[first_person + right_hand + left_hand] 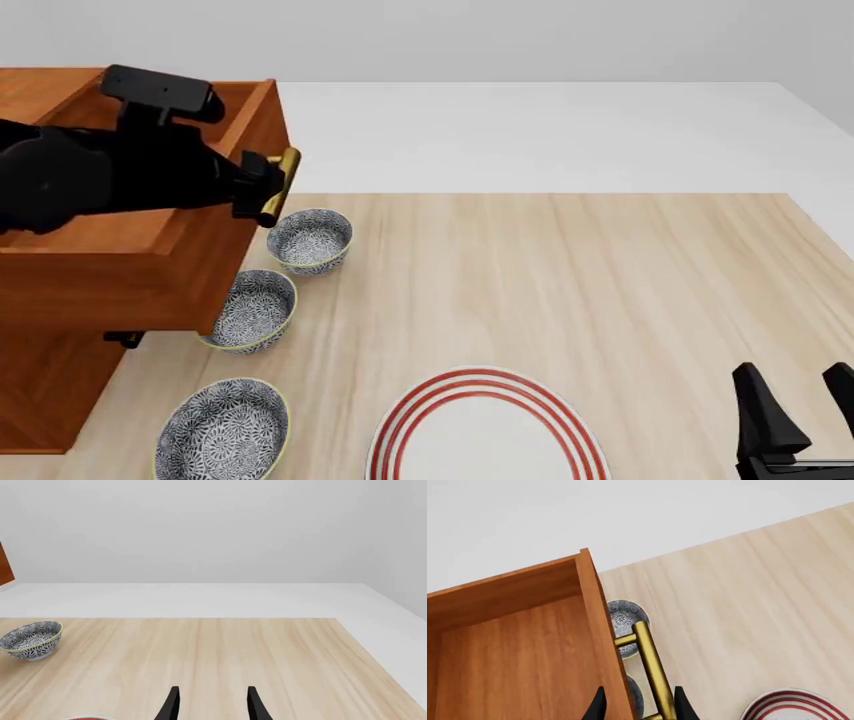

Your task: Open the top drawer of the cabinet.

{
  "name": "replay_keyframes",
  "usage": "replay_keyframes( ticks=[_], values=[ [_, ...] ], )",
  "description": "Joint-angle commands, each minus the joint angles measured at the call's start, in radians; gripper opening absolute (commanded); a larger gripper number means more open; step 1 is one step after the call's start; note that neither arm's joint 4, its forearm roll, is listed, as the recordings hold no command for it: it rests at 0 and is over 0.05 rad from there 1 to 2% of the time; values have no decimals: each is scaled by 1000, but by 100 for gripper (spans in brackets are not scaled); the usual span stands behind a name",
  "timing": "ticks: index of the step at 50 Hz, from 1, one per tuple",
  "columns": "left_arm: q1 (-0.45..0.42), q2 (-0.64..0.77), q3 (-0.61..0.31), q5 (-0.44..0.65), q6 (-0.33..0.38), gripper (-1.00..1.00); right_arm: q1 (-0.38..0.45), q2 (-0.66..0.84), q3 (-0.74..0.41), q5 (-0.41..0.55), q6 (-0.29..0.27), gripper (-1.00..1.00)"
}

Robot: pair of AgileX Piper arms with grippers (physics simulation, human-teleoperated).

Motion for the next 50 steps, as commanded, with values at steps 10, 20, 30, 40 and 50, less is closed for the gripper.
replay_keyframes(
  ticks=[10,20,30,40,50],
  values=[
    [-53,-34,-52,70,6,100,0,0,0,0,0,100],
    [-47,-58,-104,104,2,100,0,0,0,0,0,100],
    [-39,-71,-138,126,8,100,0,0,0,0,0,100],
    [-25,-86,-160,144,20,100,0,0,0,0,0,100],
    [-26,-100,-174,162,21,100,0,0,0,0,0,100]
  ],
)
